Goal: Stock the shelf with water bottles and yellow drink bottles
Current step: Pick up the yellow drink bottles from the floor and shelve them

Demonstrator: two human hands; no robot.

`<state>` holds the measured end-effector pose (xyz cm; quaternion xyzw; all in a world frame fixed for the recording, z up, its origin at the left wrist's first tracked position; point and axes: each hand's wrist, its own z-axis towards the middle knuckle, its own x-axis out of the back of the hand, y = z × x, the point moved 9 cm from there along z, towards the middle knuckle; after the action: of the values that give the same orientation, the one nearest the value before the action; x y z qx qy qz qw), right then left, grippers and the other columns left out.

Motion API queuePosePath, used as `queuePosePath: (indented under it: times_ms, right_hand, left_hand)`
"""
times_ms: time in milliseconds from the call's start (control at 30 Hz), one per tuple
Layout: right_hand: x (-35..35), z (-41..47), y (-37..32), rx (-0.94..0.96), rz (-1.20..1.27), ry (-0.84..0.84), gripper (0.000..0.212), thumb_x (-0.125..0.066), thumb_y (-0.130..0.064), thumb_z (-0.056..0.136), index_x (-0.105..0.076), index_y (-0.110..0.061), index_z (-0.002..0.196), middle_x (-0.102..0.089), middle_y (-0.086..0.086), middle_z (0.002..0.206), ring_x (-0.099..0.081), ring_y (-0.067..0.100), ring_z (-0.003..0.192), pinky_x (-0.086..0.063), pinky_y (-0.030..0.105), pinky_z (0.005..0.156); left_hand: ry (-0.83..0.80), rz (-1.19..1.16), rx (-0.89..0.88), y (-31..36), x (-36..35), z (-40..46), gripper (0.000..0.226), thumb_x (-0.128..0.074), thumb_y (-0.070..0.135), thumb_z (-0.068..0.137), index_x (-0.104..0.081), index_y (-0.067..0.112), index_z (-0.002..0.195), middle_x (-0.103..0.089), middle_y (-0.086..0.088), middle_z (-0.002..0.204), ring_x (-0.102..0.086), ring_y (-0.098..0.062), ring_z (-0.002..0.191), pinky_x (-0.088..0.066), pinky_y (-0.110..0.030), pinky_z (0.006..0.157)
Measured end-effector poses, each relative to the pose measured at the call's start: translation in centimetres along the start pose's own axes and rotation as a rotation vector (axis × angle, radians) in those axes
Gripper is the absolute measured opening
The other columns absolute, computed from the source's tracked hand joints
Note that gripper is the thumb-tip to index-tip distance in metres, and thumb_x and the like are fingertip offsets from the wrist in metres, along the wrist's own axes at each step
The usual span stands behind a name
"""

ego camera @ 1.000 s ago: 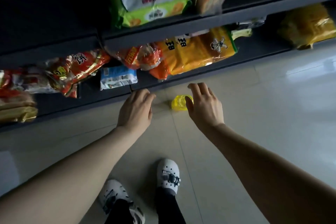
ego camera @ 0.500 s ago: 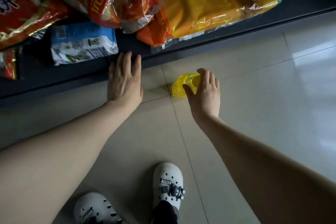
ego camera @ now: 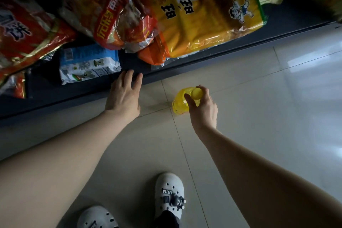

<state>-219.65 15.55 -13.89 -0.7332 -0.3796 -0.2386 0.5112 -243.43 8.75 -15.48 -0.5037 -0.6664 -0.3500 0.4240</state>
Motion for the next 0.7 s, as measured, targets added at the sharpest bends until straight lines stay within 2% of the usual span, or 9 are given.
queuePosePath:
  times_ms: [100, 233, 300, 400, 533, 700]
  right_hand:
    - [3.2, -1.9, -2.4, 0.016, -0.052, -0.049, 0.047, -0.062, -0.045, 0.093, -0.048, -0.025, 0.133, -0.063, 0.006, 0.12, -0.055, 0.028, 0.11, -0.042, 0.035, 0.088]
    - [9.8, -5.6, -8.6, 0.148, -0.109, -0.094, 0.046, -0.065, -0.047, 0.09, -0.053, -0.023, 0.127, -0.064, 0.006, 0.114, -0.057, 0.028, 0.106, -0.041, 0.031, 0.083]
    - [13.6, -7.6, -12.4, 0.204, -0.152, -0.112, 0.048, -0.063, -0.052, 0.09, -0.052, -0.024, 0.127, -0.062, 0.005, 0.115, -0.056, 0.026, 0.106, -0.043, 0.032, 0.085]
    - [20.0, -11.0, -19.2, 0.336, -0.173, -0.075, 0.051, -0.061, -0.055, 0.09, -0.051, -0.021, 0.126, -0.061, 0.003, 0.118, -0.057, 0.025, 0.105, -0.05, 0.037, 0.085]
    - [30.0, -16.5, -30.1, 0.542, -0.159, -0.016, 0.054, -0.058, -0.053, 0.093, -0.05, -0.013, 0.127, -0.057, 0.006, 0.117, -0.059, 0.029, 0.091, -0.053, 0.043, 0.073]
    - [43.1, -24.0, -43.5, 0.738, -0.149, 0.126, 0.055, -0.056, -0.055, 0.093, -0.051, -0.006, 0.117, -0.056, 0.012, 0.107, -0.059, 0.036, 0.077, -0.044, 0.038, 0.061]
  left_hand:
    - [-0.142, -0.018, -0.025, -0.7, 1.9, -1.4, 0.093, -0.072, 0.028, 0.084, -0.014, 0.018, 0.157, -0.013, -0.01, 0.156, -0.019, -0.033, 0.144, -0.031, -0.043, 0.116]
    - [-0.263, 0.057, -0.084, -0.7, 6.8, -6.5, 0.082, -0.065, 0.026, 0.089, -0.017, 0.017, 0.156, -0.027, -0.006, 0.154, -0.016, -0.03, 0.147, -0.025, -0.038, 0.119]
    - [-0.307, 0.1, -0.115, -0.1, 10.1, -9.6, 0.076, -0.059, 0.026, 0.093, -0.016, 0.018, 0.156, -0.026, -0.004, 0.156, -0.016, -0.027, 0.148, -0.024, -0.037, 0.119]
    - [-0.358, 0.132, -0.182, 1.3, 15.8, -14.2, 0.071, -0.057, 0.031, 0.095, -0.02, 0.019, 0.155, -0.036, -0.002, 0.151, -0.028, -0.024, 0.142, -0.031, -0.036, 0.114]
    - [-0.318, 0.025, -0.186, 2.6, 26.2, -19.5, 0.066, -0.065, 0.036, 0.088, -0.035, 0.02, 0.145, -0.049, -0.001, 0.14, -0.043, -0.023, 0.131, -0.039, -0.036, 0.107]
    - [-0.171, -0.149, -0.182, 3.1, 41.2, -25.1, 0.088, -0.074, 0.048, 0.08, -0.03, 0.022, 0.152, -0.051, -0.004, 0.143, -0.05, -0.025, 0.129, -0.045, -0.037, 0.102]
